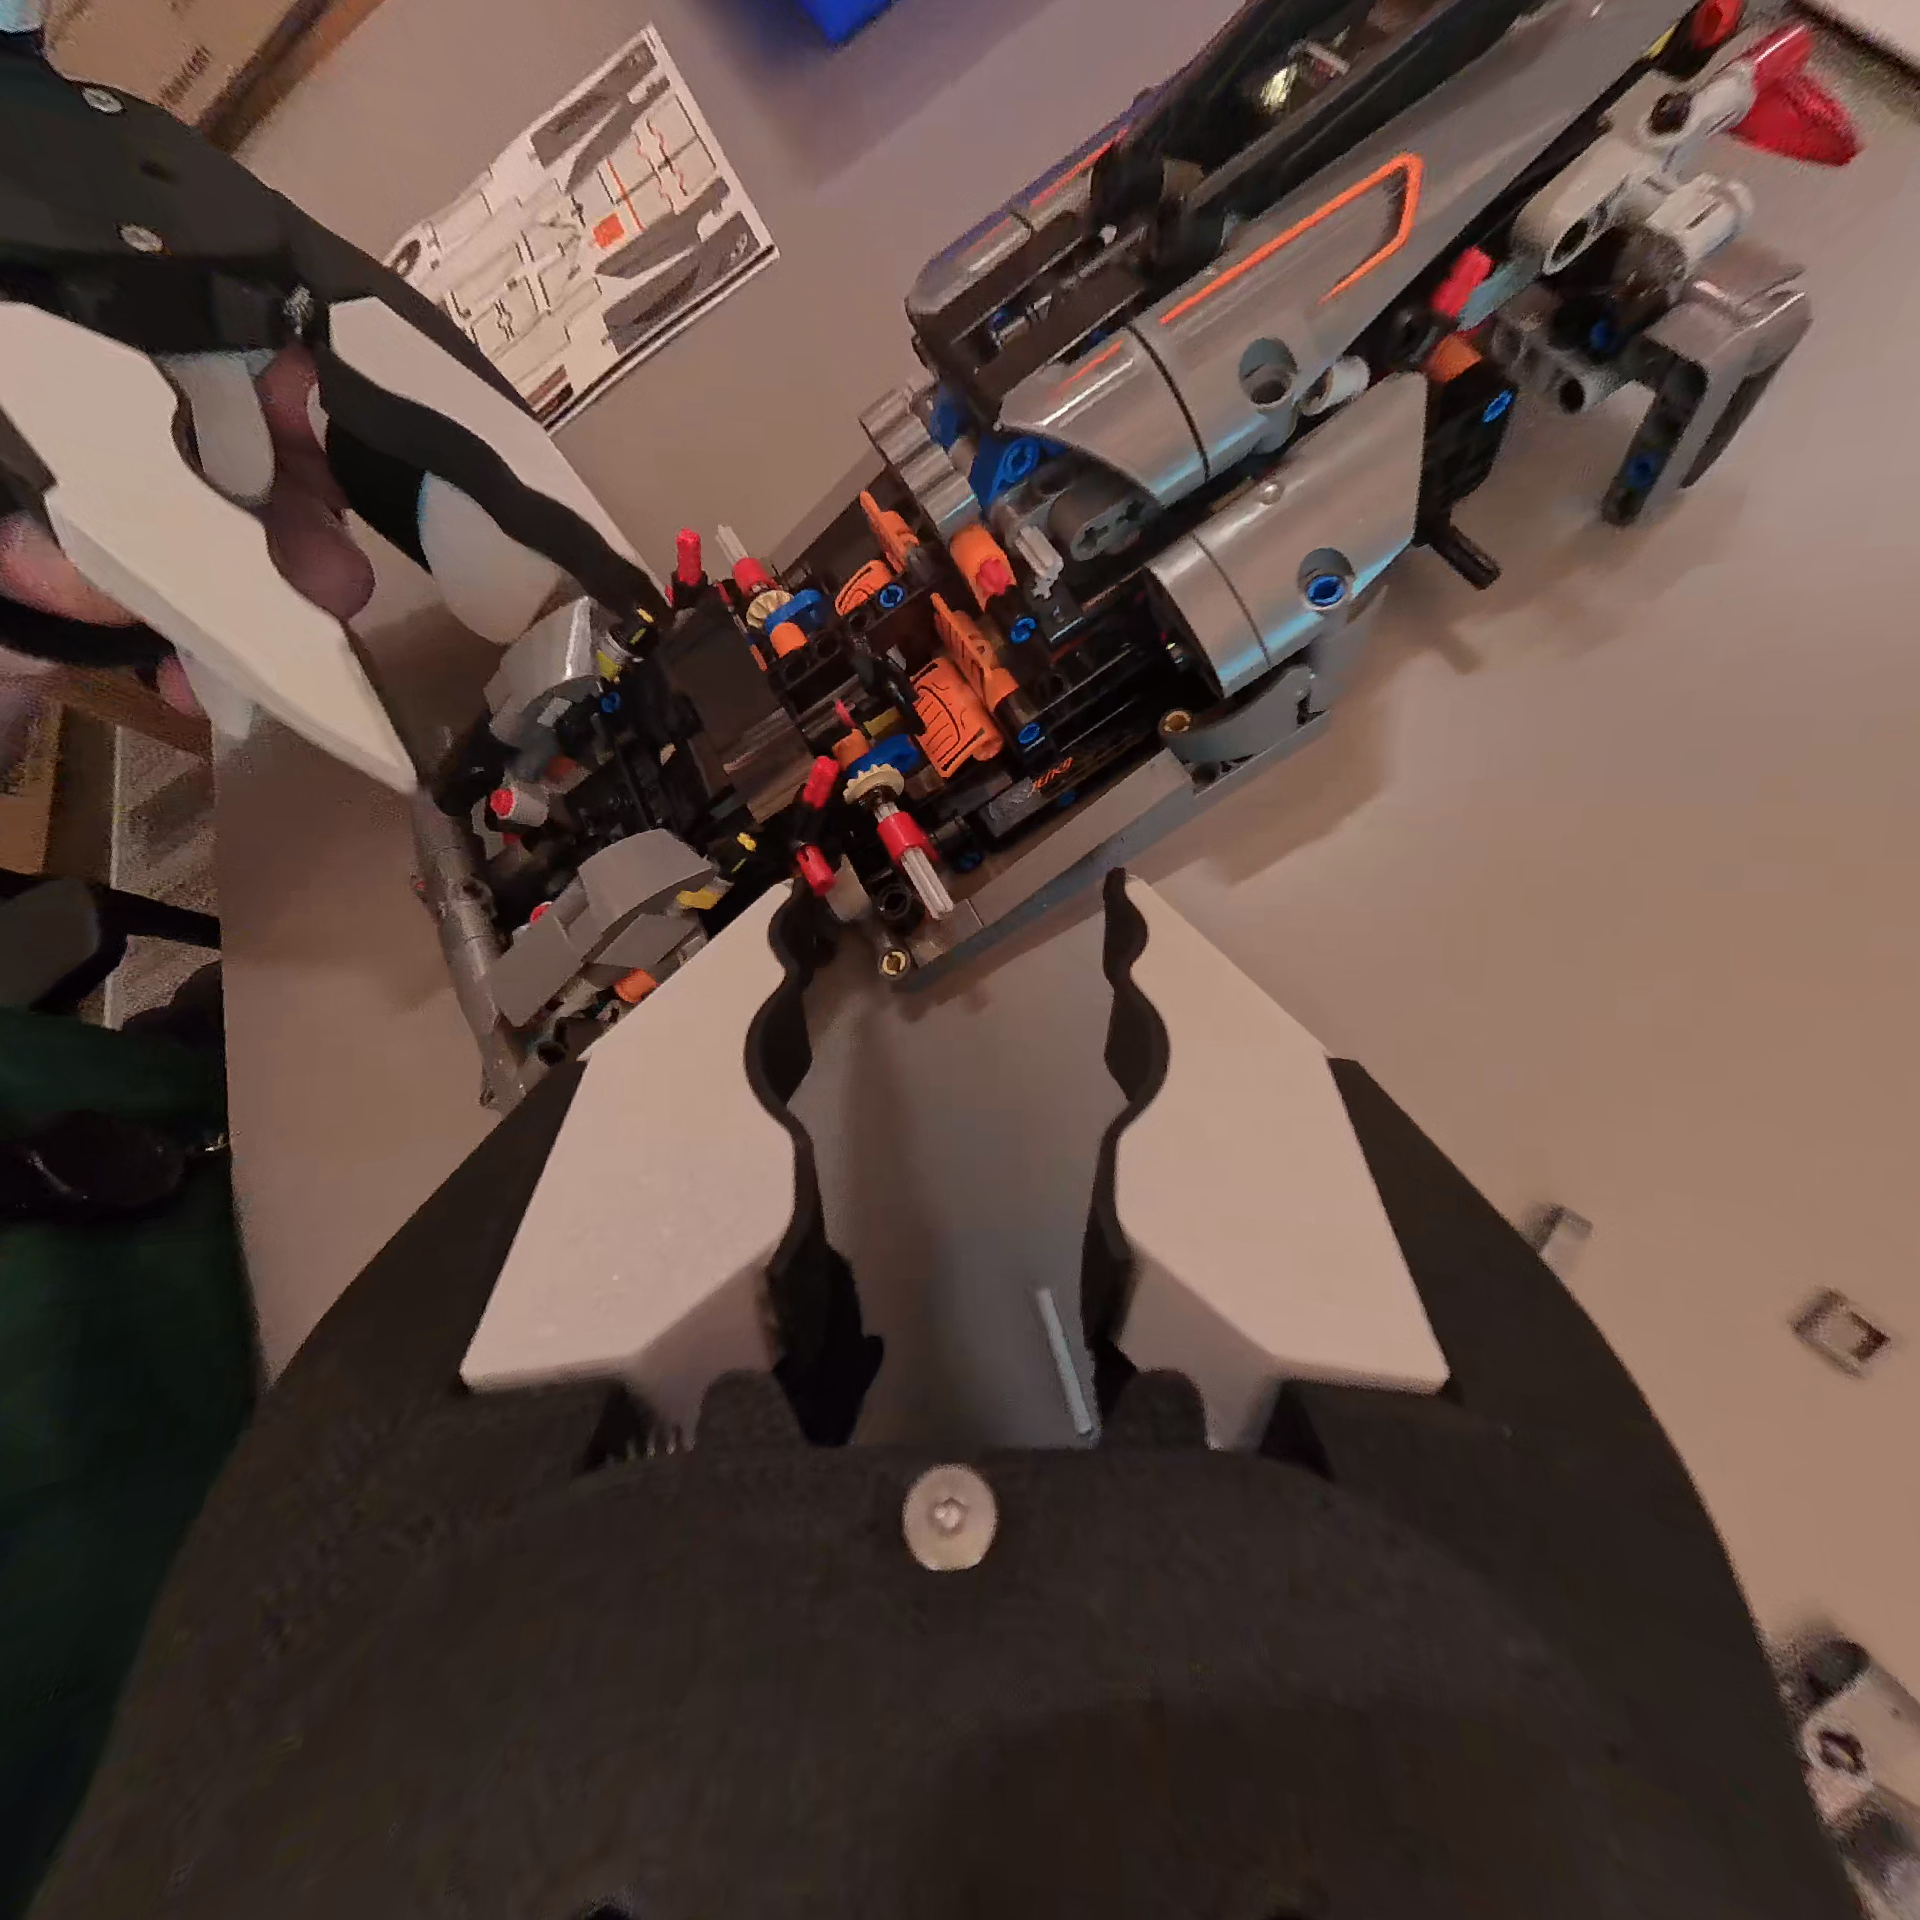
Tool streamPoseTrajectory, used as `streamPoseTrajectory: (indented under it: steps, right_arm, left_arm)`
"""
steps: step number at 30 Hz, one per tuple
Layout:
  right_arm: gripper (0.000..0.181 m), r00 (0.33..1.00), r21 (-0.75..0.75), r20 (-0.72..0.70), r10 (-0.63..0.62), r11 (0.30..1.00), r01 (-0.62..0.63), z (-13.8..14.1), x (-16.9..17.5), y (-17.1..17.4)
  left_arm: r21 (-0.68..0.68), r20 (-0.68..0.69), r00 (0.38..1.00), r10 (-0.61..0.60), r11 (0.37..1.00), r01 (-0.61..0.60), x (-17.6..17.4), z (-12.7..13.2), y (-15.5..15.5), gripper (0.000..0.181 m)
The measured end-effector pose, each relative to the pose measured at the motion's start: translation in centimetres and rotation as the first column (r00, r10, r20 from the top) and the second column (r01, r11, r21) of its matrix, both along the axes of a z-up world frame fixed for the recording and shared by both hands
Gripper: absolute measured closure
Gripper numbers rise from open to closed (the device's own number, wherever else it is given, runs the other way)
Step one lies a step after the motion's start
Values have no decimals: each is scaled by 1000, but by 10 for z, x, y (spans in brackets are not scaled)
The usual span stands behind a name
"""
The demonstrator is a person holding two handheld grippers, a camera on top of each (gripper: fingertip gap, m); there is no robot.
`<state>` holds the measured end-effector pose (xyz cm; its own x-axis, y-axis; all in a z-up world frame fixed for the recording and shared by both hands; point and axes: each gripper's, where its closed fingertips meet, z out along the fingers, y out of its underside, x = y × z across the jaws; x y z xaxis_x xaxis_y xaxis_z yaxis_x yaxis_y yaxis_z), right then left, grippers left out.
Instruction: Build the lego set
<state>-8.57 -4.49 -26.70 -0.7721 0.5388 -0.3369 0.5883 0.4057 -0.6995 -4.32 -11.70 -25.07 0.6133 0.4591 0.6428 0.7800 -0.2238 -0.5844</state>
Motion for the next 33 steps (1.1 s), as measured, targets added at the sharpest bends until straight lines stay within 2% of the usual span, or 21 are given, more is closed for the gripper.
streamPoseTrajectory:
  steps: [2,5,10,13,16,19,27,33]
  right_arm:
    - [134,1000,1,-21,-7,1000,7,5,0,2]
    - [143,997,1,-80,-15,1000,15,13,-3,0]
    - [155,984,-25,-173,-44,999,40,29,-15,-4]
    - [159,975,-16,-215,-49,999,47,32,-24,-7]
    - [165,969,2,-244,-31,999,32,30,-29,-14]
    - [166,966,-2,-256,-24,1000,24,30,-31,-20]
    - [171,963,-1,-268,-23,1000,24,27,-39,-26]
    - [164,963,26,-267,-36,999,44,22,-42,-21]
  left_arm:
    - [38,-9,1000,11,999,-11,-5,12,-9,112]
    - [87,-113,993,31,996,-21,-18,34,-20,130]
    - [-39,-307,951,-18,999,7,-43,32,-24,147]
    - [-111,-444,894,-61,994,13,-63,31,-17,158]
    - [-211,-528,836,-147,977,39,-75,21,-6,161]
    - [-318,-561,802,-207,948,23,-85,7,-3,163]
    - [-286,-584,783,-212,957,46,-89,4,9,166]
    - [-313,-600,765,-232,949,43,-90,2,12,168]
